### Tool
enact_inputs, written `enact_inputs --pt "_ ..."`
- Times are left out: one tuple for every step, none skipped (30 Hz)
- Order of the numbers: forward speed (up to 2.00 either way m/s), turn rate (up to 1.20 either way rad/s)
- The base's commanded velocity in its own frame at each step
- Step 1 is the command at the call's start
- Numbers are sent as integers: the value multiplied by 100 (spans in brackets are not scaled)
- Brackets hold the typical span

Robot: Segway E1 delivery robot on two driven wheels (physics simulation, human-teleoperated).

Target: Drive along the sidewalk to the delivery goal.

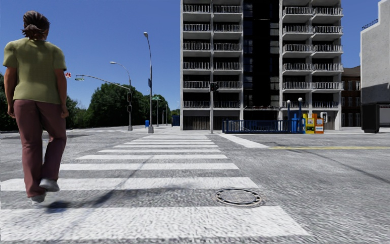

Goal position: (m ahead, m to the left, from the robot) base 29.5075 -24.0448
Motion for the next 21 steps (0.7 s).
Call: enact_inputs --pt "200 0" --pt "200 0" --pt "200 0" --pt "200 0" --pt "200 0" --pt "200 0" --pt "200 0" --pt "200 0" --pt "200 0" --pt "200 0" --pt "200 0" --pt "200 0" --pt "200 0" --pt "200 0" --pt "200 0" --pt "200 0" --pt "200 0" --pt "200 0" --pt "200 0" --pt "200 0" --pt "200 0"
